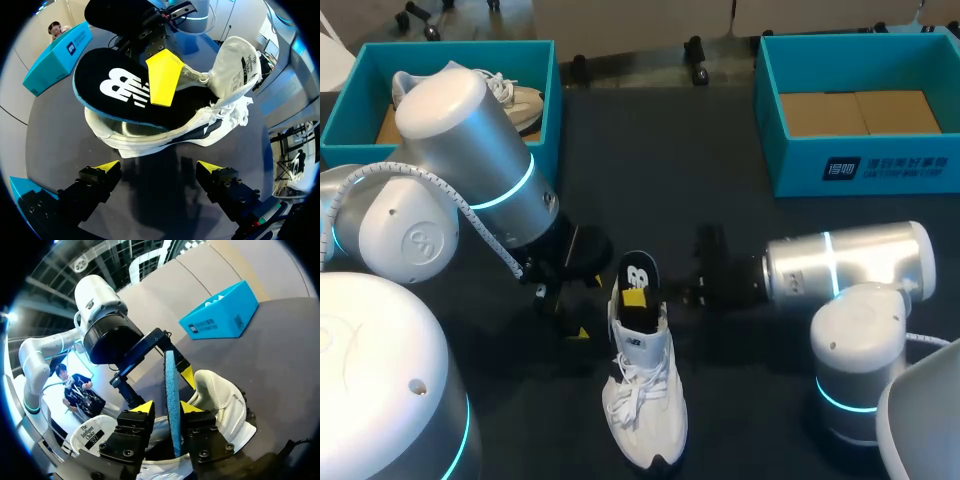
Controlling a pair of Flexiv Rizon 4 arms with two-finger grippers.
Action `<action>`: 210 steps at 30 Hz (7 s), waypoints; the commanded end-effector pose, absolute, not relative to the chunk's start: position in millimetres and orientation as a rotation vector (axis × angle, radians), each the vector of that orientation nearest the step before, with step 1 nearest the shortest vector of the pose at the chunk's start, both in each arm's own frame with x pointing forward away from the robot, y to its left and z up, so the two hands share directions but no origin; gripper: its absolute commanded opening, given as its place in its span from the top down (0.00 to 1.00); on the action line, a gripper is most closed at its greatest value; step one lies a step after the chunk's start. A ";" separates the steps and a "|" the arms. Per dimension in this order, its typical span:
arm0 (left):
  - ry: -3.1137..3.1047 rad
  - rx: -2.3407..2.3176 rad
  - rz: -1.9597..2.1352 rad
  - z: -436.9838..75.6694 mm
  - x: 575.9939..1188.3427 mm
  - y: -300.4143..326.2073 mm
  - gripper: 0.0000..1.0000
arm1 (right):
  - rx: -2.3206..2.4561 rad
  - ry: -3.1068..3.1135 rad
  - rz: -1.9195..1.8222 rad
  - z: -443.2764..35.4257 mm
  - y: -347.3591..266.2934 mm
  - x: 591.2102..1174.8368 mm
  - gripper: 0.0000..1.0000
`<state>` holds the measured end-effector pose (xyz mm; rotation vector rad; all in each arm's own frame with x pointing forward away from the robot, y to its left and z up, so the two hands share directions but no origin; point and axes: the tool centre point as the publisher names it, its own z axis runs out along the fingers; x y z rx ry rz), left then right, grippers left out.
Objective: Take the shoe out of the shoebox, open the shoe tongue, remove and reinsert the insole, then place the shoe into the shoebox
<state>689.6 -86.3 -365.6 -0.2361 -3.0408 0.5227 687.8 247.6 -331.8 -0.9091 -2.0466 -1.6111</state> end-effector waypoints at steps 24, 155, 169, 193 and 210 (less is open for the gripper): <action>-3.040 -0.237 0.525 -366.5 689.5 -86.4 0.00 | -1.065 -1.817 -1.476 -356.4 251.5 676.7 1.00; -3.040 -0.237 0.525 -366.5 689.5 -86.4 0.00 | -1.221 -1.807 -1.466 -359.9 239.7 676.5 1.00; -3.040 -0.237 0.525 -366.5 689.5 -86.4 0.00 | -1.137 -2.072 -1.593 -326.5 239.9 686.1 0.00; -3.040 -0.237 0.525 -366.5 689.5 -86.4 0.00 | -1.115 -2.202 -1.589 -312.8 217.5 692.0 0.00; -3.002 -0.266 0.501 -346.1 698.1 -74.9 0.00 | -1.144 -2.327 -1.428 -296.8 187.7 691.1 0.00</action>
